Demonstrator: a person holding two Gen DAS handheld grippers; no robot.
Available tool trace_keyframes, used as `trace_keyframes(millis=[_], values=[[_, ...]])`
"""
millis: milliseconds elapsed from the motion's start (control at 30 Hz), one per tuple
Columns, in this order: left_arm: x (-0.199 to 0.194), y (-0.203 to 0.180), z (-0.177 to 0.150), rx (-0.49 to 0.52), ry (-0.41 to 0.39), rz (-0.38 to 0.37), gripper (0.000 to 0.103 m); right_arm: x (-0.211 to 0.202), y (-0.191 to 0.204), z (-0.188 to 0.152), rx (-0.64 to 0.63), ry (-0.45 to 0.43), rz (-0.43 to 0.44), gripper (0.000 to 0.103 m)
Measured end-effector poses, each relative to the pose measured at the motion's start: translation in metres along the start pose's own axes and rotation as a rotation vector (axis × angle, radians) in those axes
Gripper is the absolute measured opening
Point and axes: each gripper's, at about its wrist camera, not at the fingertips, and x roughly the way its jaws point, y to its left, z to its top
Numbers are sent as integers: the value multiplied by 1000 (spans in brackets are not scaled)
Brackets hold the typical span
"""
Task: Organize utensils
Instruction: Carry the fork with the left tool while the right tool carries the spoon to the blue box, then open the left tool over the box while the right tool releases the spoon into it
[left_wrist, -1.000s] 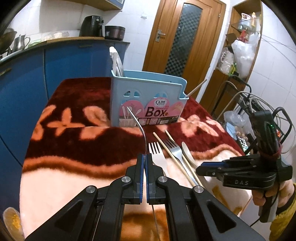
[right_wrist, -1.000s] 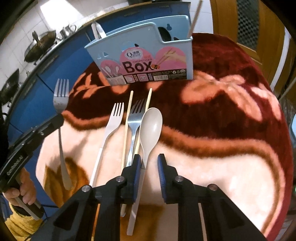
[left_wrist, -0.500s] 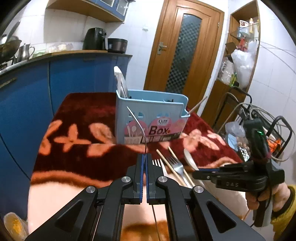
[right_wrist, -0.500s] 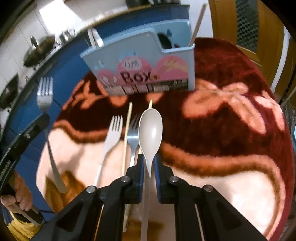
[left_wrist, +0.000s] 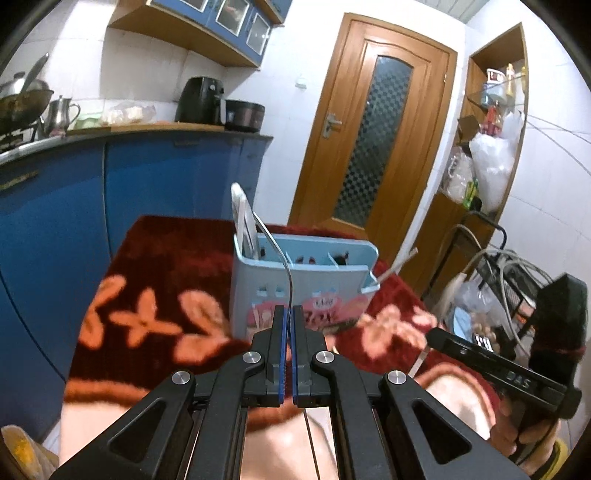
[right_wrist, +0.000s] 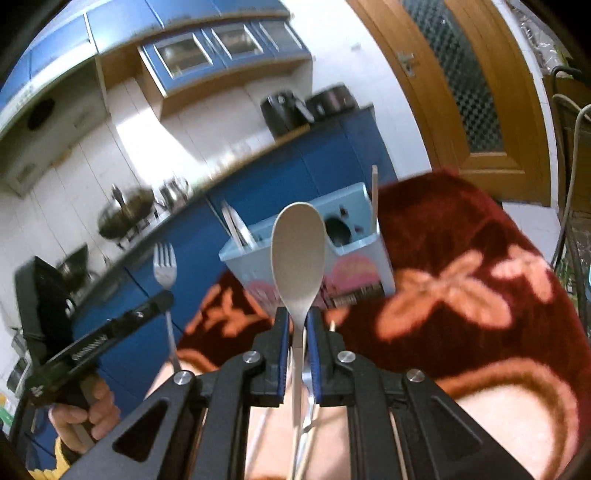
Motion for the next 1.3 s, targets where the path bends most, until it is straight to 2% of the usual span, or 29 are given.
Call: trace_keyframes(millis=[133, 233, 433, 567, 833, 1067, 1300], values=[[3, -1, 19, -3, -53, 23, 1, -5, 4, 12, -25, -75, -11, 11], [6, 0, 35, 4, -98, 40, 1, -6, 0, 23, -29, -96, 2, 11], [16, -5, 68, 32, -202, 85, 1, 1, 0, 46, -60, -131, -26, 11], [26, -9, 84, 70, -256, 155, 1, 5, 2, 61, -98, -160, -44, 11], [43, -5, 105, 76, -351, 186, 1, 21, 7, 92, -170, -228, -81, 11], [69, 5, 100, 62, -357, 200, 1, 42, 12, 100, -256, -259, -153, 11], [98, 20, 79, 28, -277, 192, 1, 76, 6, 90, -309, -191, -214, 12]])
